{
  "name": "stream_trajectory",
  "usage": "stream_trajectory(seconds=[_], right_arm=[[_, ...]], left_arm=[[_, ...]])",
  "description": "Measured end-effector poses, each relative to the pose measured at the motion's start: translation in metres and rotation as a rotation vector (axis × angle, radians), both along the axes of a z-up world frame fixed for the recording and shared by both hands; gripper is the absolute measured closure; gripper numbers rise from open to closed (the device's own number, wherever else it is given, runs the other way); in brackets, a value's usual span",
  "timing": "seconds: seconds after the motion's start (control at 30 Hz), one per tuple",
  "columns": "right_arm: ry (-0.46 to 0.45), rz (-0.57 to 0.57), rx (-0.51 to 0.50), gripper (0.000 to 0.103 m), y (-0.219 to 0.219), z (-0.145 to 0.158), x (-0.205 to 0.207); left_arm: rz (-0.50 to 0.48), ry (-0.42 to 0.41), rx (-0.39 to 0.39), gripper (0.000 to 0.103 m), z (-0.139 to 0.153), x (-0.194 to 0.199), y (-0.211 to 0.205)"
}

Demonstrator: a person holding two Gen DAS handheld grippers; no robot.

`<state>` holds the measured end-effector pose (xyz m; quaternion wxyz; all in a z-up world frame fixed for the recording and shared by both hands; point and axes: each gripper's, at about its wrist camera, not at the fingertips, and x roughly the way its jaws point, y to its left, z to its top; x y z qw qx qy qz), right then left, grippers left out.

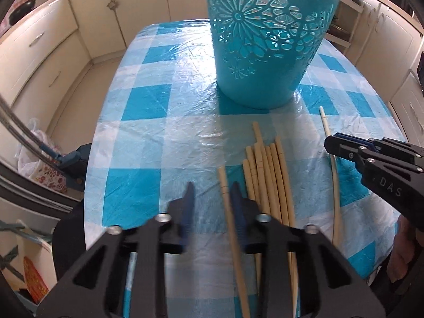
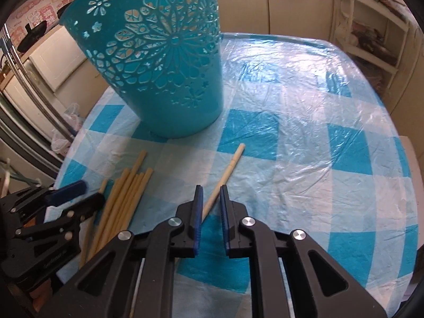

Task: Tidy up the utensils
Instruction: 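Reach the left gripper to the wooden chopsticks and grasp one, then lift the chopstick with the left gripper and drop it into the teal holder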

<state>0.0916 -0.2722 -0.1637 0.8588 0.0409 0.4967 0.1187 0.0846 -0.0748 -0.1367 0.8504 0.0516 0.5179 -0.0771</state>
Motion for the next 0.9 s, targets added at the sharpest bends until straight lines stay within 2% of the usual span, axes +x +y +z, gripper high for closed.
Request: stream_trajectory(seconds=[0.07,0.1,0.23,0.27,0.3,0.33,0.47,0.63,0.8,0.9], right_arm=[[0.001,-0.017,-0.014,0.091,-0.006,0.001,0.004],[0.008,-0.025,-0.017,0.09,-0.007,0.001,0.006],[0.011,-0.019,-0.037,0.077,-0.005,0.004,0.015],[0.009,-0.012,-0.04,0.077,-0.004,0.004,0.019],[0.008,-0.003,-0.038,0.077,-0.001,0.004,0.02],[0.012,0.017,-0.03,0.093,0.002,0.004,0.023],[0.005,0.058,-0.058,0.096,0.01,0.002,0.025],[-0.001,0.046,-0.016,0.096,-0.001,-0.003,0.023],[-0.027,0.037,0.004,0.096,-0.005,-0.005,0.018],[-0.026,0.028,0.038,0.096,-0.008,-0.004,0.013]], left_arm=[[-0.016,0.022,-0.027,0.096,0.002,0.006,0.001],[-0.02,0.029,-0.038,0.097,0.002,0.008,0.002],[-0.055,0.049,-0.056,0.097,0.004,0.012,0.005],[-0.06,0.048,-0.051,0.097,0.004,0.012,0.005],[-0.065,0.048,-0.048,0.097,0.003,0.012,0.006],[-0.071,0.047,-0.046,0.097,0.002,0.014,0.008],[-0.116,0.044,0.002,0.097,0.002,0.016,0.006],[-0.131,0.032,0.048,0.098,0.002,0.019,-0.001],[-0.107,0.034,-0.058,0.098,0.017,0.021,0.014],[-0.097,-0.004,-0.148,0.098,0.048,0.02,0.027]])
